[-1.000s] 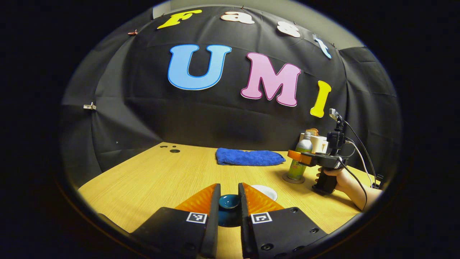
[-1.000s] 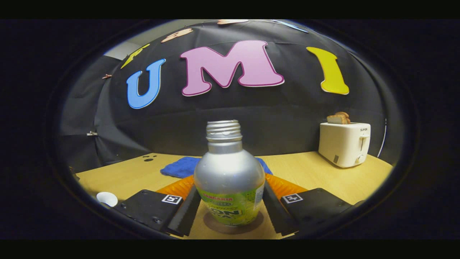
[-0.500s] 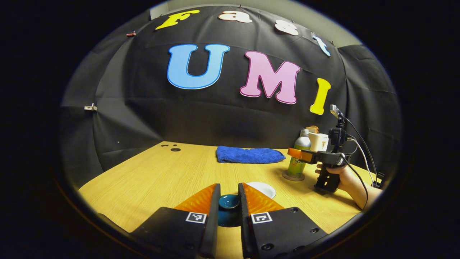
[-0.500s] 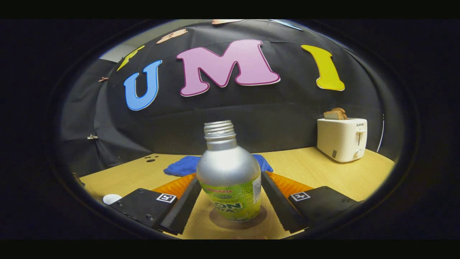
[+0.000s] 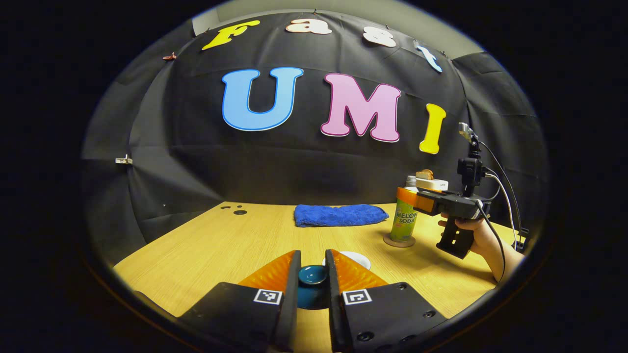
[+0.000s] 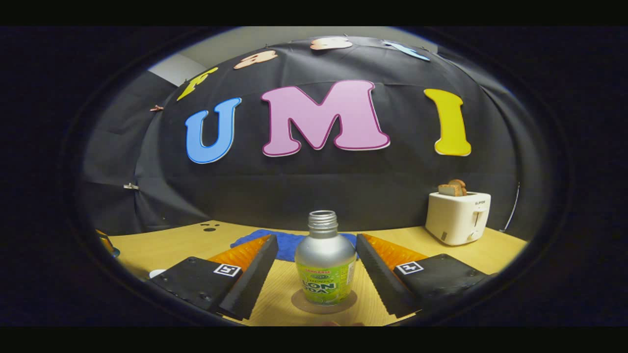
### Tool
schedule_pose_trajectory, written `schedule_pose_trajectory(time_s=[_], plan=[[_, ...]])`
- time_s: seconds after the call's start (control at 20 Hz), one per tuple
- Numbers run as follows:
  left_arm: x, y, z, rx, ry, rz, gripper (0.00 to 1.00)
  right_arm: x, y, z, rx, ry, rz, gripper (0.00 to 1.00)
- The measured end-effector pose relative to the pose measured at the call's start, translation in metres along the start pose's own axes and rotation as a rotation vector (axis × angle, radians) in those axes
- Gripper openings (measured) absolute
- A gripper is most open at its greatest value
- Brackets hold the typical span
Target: Open the teacup lid with one hand, grasp the water bottle and pour water into the teacup with the other hand; after pouring, place the water bottle on the coaster and then close the teacup lid.
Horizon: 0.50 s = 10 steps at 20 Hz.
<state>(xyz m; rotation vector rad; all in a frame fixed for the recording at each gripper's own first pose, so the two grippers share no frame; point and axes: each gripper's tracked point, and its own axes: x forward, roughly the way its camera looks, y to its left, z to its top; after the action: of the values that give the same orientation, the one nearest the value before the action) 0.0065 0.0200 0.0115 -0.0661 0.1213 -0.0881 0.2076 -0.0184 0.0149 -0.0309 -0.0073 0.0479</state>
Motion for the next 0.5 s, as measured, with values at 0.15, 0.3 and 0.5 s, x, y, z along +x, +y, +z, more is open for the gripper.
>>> schedule_pose_trajectory(time_s=[0.15, 0.3, 0.5], plan=[[0.007, -0.005, 0.001, -0.002, -0.002, -0.007, 0.31, -0.006, -0.004, 0.014, 0.004, -0.029, -0.011, 0.98], [0.017, -0.010, 0.005, 0.007, -0.007, -0.015, 0.31, -0.014, -0.006, 0.032, 0.025, -0.071, -0.012, 0.98], [0.036, -0.015, 0.013, 0.048, -0.018, -0.025, 0.31, -0.018, -0.019, 0.042, -0.008, -0.102, -0.052, 0.98]])
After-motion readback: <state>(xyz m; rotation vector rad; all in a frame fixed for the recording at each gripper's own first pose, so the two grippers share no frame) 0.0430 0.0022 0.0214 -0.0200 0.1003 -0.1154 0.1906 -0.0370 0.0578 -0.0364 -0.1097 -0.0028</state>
